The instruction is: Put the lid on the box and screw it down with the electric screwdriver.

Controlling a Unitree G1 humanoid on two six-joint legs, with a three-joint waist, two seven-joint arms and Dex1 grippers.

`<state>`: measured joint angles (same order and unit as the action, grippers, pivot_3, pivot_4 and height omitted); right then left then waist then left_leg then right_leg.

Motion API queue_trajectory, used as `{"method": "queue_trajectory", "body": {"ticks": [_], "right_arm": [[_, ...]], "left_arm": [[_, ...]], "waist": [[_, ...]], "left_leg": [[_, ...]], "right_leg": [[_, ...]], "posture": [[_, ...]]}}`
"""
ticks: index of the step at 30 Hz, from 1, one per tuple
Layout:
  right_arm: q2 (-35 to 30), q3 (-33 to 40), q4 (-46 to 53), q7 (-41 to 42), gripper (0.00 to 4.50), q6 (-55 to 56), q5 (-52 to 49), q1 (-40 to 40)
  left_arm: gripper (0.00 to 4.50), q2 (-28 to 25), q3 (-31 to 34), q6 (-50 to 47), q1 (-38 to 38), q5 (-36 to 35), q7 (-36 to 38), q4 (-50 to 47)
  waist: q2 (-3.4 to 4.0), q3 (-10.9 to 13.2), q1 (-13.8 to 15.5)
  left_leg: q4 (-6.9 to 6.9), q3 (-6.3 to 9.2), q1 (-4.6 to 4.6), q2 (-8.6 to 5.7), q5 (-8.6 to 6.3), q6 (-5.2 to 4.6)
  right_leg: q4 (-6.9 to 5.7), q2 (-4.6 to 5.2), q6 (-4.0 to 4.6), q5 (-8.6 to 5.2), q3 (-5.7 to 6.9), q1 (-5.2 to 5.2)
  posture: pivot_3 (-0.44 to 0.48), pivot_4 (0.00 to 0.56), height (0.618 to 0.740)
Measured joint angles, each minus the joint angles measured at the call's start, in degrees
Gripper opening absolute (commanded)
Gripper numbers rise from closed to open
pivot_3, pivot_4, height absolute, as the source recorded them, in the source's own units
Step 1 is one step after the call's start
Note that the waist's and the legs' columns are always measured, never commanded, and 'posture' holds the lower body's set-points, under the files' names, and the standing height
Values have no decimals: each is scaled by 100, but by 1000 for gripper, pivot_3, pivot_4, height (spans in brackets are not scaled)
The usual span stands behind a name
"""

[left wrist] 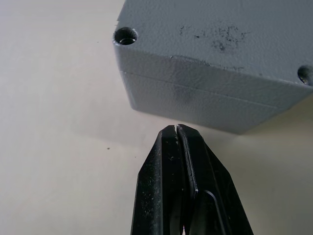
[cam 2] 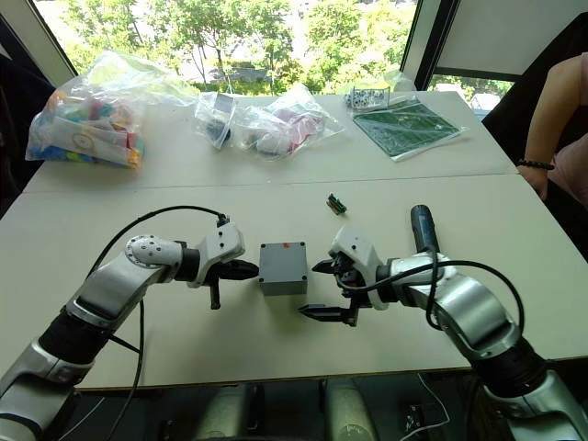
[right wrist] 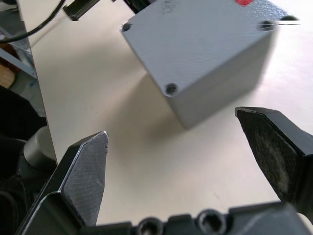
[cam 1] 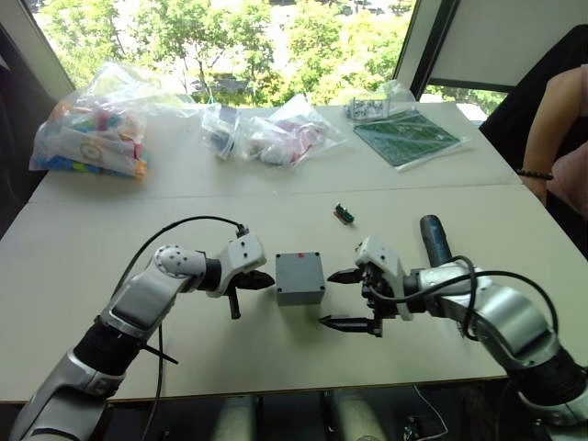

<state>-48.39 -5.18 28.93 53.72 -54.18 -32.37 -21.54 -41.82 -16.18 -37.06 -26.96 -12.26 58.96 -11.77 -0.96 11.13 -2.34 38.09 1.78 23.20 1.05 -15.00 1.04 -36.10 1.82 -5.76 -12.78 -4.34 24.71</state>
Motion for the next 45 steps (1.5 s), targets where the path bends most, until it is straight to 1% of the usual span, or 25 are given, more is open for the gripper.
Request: {"method": "queue_trajectory", "body": {"ticks": [2,4,6,7,8,11,14,17,22,25,28,34,37,40,41,42,43,45], "right_arm": [[80,777,-255,9,4467,-301,-626,-428],[270,1273,-630,-58,4467,-271,-879,-778],[532,1417,-1260,-236,4467,208,-695,-1037],[645,1348,-1579,-325,4467,517,-493,-1109],[834,1099,-2273,-536,4467,1088,30,-1267],[1279,574,-3805,-923,4467,2068,982,-1512],[1919,305,-5213,-759,4467,2754,1271,-1954],[2070,85,-6113,-640,4467,3422,1670,-2334],[2182,40,-7057,-548,4467,4079,2119,-2793],[2272,-7,-7390,-544,3824,4285,2291,-2912],[2314,-6,-7643,-558,3001,4419,2431,-2958],[2431,21,-7770,-616,3001,4450,2486,-2989],[2488,83,-7772,-687,3001,4449,2493,-2995],[2491,119,-7772,-729,2064,4449,2531,-2995],[2494,119,-7772,-727,1724,4449,2541,-2995],[2499,119,-7772,-725,1271,4449,2544,-2995],[2504,119,-7772,-723,998,4447,2545,-2995],[2508,119,-7772,-722,998,4441,2547,-2995]], "left_arm": [[0,25,485,-351,-117,-369,-43,-98],[0,154,850,-622,-271,-677,-128,-179],[0,307,1261,-970,-375,-1060,-282,-252],[0,323,1359,-1081,-401,-1151,-330,-268],[0,307,1461,-1226,-414,-1256,-398,-325],[0,208,1536,-1413,-346,-1396,-497,-566],[0,209,1591,-1551,-239,-1467,-744,-719],[0,216,1606,-1620,-167,-1501,-935,-858],[0,254,1652,-1665,-7,-1623,-1180,-1002],[0,263,1652,-1664,43,-1677,-1292,-1102],[0,264,1652,-1661,130,-1711,-1390,-1126],[0,284,1634,-1622,218,-1711,-1480,-1138],[0,310,1525,-1585,217,-1702,-1523,-1128],[0,348,1482,-1583,217,-1704,-1536,-1086],[0,354,1479,-1579,217,-1703,-1537,-1081],[0,361,1475,-1572,217,-1704,-1538,-1081],[0,368,1474,-1569,217,-1704,-1541,-1081],[0,379,1473,-1557,217,-1705,-1552,-1081]], "waist": [[-1,1,-20],[-2,0,-13],[-6,-2,-16],[-7,-2,-17],[-7,-3,-29],[-2,1,-45],[0,3,-74],[0,3,-68],[0,3,-50],[0,3,-58],[0,3,-66],[0,3,-103],[0,3,-116],[0,3,-131],[1,3,-142],[0,3,-152],[0,3,-159],[0,3,-162]], "left_leg": [[0,0,-6,4,0,0],[0,2,-7,8,0,0],[-1,1,-10,12,0,0],[-1,-1,-10,12,0,0],[-1,-6,-11,11,0,0],[-4,-12,-10,11,0,0],[-10,-8,-10,12,0,0],[-10,-8,-8,11,0,1],[-8,-9,-9,10,1,1],[-8,-7,-11,11,1,1],[-8,-7,-11,11,1,2],[-8,-6,-11,11,1,2],[-9,-6,-11,11,1,2],[-9,-6,-11,11,1,2],[-9,-6,-11,11,1,2],[-9,-6,-11,11,1,2],[-9,-6,-11,11,1,2],[-9,-6,-11,11,1,2]], "right_leg": [[-2,-4,-3,-2,0,-3],[-1,-10,-4,-2,2,-6],[0,-12,-4,1,3,-9],[0,-12,-5,1,3,-9],[1,-12,-3,3,-1,-8],[0,-12,6,10,-7,-4],[-6,-16,-13,22,-7,1],[-5,-13,-13,23,-7,1],[-4,-11,-12,24,-7,-1],[-7,-13,-12,24,-7,-1],[-7,-13,-11,25,-7,-1],[-8,-13,-11,25,-7,-1],[-8,-13,-12,25,-7,-1],[-8,-13,-12,25,-7,-1],[-8,-13,-12,25,-7,-1],[-8,-13,-12,25,-7,-1],[-8,-13,-12,25,-7,-1],[-8,-13,-12,25,-7,-1]], "posture": [[0,150,740],[0,150,740],[0,150,740],[0,150,740],[0,150,740],[0,150,740],[0,150,740],[0,150,740],[0,150,740],[0,150,740],[0,150,740],[0,150,740],[0,150,740],[0,150,740],[0,150,740],[0,150,740],[0,150,740],[0,150,740]]}}
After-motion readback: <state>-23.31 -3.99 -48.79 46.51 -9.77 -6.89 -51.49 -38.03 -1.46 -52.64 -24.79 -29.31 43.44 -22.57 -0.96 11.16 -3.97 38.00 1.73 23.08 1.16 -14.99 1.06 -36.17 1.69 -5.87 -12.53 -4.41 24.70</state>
